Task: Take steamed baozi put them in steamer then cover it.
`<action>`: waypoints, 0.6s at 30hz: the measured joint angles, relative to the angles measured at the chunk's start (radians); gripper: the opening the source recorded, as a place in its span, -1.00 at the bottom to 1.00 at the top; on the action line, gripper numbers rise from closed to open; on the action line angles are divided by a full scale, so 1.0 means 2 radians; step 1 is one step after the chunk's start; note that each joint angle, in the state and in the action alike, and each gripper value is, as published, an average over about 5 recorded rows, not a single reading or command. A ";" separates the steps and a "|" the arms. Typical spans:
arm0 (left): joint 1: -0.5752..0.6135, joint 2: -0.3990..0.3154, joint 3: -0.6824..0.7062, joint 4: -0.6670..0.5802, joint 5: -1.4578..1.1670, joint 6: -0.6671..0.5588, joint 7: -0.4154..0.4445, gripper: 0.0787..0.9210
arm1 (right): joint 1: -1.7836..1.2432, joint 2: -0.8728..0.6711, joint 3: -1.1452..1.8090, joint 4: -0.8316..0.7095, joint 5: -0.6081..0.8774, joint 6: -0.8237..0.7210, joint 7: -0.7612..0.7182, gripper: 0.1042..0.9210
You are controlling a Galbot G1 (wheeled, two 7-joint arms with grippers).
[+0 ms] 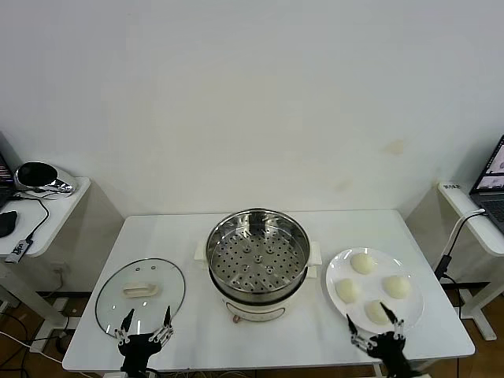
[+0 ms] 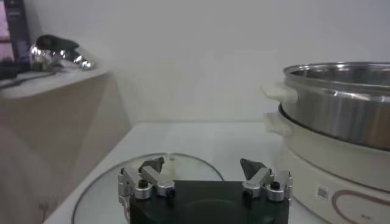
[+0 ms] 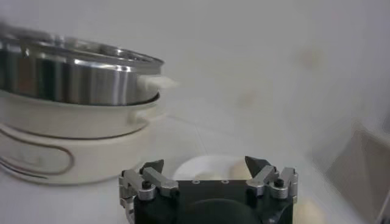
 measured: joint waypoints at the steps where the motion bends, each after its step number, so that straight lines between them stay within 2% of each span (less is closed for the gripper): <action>1: -0.001 0.001 -0.001 0.000 0.001 0.000 0.000 0.77 | 0.007 -0.009 0.000 -0.002 -0.006 -0.004 -0.006 0.76; 11: -0.009 0.007 -0.008 0.000 0.029 -0.003 0.006 0.77 | 0.174 -0.174 -0.054 -0.069 -0.073 -0.051 -0.163 0.76; 18: -0.009 0.012 -0.015 0.000 0.042 -0.004 0.010 0.77 | 0.345 -0.237 -0.186 -0.148 -0.103 -0.056 -0.294 0.76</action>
